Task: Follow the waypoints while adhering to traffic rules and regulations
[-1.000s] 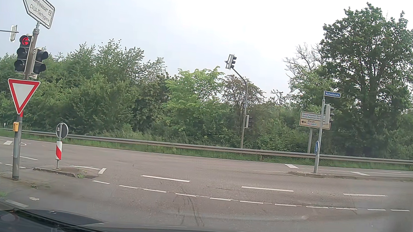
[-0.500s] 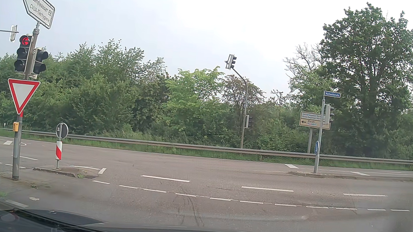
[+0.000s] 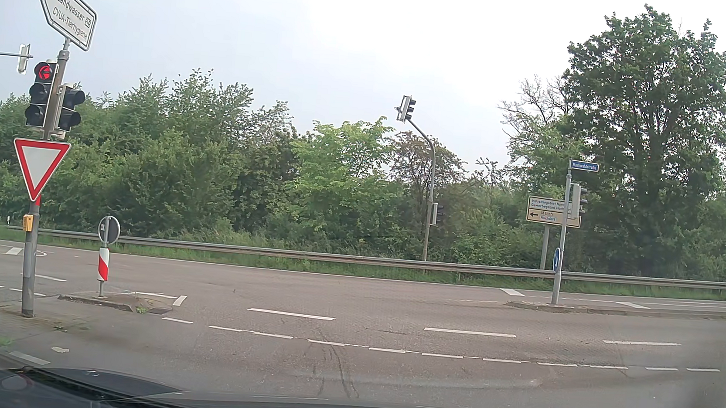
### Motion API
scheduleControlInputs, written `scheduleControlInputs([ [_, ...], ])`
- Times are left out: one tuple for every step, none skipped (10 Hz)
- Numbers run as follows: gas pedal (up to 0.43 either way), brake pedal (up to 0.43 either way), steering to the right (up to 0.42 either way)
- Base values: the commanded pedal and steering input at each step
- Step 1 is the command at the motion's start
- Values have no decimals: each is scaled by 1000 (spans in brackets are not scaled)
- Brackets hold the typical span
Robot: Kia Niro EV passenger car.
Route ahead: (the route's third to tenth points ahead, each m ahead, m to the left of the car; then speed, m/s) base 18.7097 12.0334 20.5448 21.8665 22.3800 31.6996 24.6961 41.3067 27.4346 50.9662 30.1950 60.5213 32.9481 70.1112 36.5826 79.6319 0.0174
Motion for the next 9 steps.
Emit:
scheduleControlInputs([
  [0,171,-31],
  [0,171,-31],
  [0,171,-31],
  [0,177,-31],
  [0,177,-31],
  [0,177,-31],
  [0,177,-31],
  [0,177,-31],
  [0,177,-31],
])
